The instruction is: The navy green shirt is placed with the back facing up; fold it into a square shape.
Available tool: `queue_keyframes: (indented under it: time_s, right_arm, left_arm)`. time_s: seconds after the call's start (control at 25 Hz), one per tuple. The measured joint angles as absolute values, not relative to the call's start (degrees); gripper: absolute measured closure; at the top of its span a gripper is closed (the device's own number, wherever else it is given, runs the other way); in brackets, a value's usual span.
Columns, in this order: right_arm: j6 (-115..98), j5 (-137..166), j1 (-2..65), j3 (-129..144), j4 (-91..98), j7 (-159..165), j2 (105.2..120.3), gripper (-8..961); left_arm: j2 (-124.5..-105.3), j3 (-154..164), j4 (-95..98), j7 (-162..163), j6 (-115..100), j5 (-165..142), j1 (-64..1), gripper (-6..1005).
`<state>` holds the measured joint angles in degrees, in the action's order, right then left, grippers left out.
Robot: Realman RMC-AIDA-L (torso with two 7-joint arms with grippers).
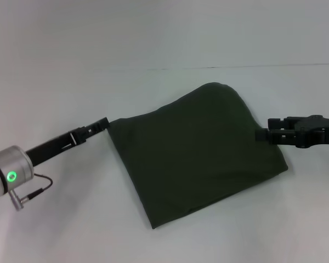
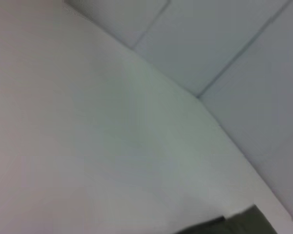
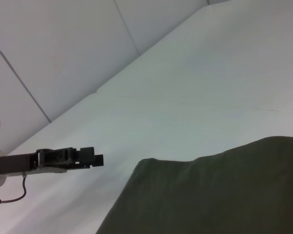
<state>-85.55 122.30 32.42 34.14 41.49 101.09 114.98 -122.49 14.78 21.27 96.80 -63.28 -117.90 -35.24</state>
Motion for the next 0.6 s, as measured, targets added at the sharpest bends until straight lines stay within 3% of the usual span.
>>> queue_keyframes:
  time_s: [0.12, 0.6]
  right_arm:
    - [-85.2, 122.3, 32.5, 34.1, 41.5, 101.1, 114.98, 245]
    - [-85.2, 121.4, 32.4, 33.6, 41.5, 99.9, 115.05, 38]
  left_arm:
    - [-122.47, 15.1, 21.2, 99.0, -61.0, -118.0, -36.4, 90]
    - [-123.43, 22.4, 20.6, 104.2, -48.3, -117.9, -41.4, 92]
